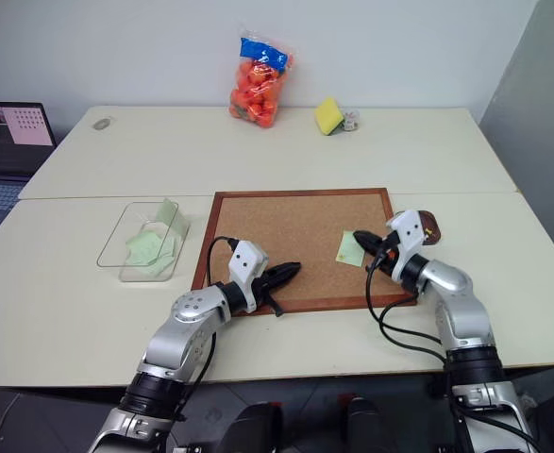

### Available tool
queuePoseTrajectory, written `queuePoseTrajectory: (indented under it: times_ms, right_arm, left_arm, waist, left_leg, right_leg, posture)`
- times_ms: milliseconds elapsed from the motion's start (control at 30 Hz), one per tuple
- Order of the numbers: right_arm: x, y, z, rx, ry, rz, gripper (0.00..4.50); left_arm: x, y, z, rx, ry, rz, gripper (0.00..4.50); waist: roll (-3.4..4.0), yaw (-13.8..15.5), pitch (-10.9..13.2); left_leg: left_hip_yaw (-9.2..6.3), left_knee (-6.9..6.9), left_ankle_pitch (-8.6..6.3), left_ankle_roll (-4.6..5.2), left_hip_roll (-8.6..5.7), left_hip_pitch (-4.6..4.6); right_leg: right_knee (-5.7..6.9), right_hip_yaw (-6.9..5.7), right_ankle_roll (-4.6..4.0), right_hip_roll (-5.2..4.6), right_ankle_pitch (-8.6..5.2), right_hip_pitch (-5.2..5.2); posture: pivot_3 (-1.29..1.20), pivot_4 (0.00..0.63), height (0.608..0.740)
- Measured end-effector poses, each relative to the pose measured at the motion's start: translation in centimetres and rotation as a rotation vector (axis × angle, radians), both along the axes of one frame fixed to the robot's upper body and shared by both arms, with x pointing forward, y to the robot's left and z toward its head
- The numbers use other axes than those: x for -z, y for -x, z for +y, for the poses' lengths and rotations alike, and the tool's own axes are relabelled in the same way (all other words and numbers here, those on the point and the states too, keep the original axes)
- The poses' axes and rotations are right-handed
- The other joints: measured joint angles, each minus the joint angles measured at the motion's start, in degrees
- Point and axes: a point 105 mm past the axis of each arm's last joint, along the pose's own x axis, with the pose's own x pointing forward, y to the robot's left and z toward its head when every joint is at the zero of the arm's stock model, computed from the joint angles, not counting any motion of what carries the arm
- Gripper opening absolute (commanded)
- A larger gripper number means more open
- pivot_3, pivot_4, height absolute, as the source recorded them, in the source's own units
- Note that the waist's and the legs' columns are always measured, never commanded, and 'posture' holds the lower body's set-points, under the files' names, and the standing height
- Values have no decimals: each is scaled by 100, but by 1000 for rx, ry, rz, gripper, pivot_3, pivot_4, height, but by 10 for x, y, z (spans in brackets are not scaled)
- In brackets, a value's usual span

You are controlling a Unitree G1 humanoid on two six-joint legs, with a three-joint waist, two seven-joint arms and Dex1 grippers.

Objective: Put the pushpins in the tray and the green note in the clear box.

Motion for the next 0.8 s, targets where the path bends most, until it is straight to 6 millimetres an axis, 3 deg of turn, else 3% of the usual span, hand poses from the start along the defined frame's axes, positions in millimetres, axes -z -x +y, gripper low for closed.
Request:
queuePoseTrajectory:
  times_ms: [133, 267, 533, 800]
  right_arm:
    - [-14, -22, -33, 197, -49, -14, 8]
    - [-4, -39, -61, 378, -57, 44, 8]
    - [3, -50, -73, 466, -21, 69, 8]
    - [12, -51, -80, 487, -6, 92, 1686]
  left_arm:
    - [0, 0, 0, 2, 1, 0, 0]
    - [0, -1, -1, 4, -1, 0, 0]
    - [1, -1, -1, 7, -7, -2, 0]
    - [1, -1, -1, 8, -8, -2, 0]
  waist:
    - [0, 11, 0]
    - [1, 15, -1]
    - [3, 16, -2]
    - [3, 16, -2]
  left_leg:
    - [1, -2, 0, 0, -2, 0]
    - [7, -1, 0, 1, -4, 1]
    - [7, 0, 0, 1, -4, 1]
    - [7, 0, 0, 1, -3, 1]
  right_leg:
    - [-2, 0, -21, 0, 12, 1]
    - [0, 4, -20, -1, 13, 1]
    - [1, 5, -19, 0, 13, 1]
    - [1, 5, -19, 0, 13, 1]
  posture:
    - [0, 150, 740]
    - [0, 150, 740]
    - [0, 150, 740]
    - [0, 150, 740]
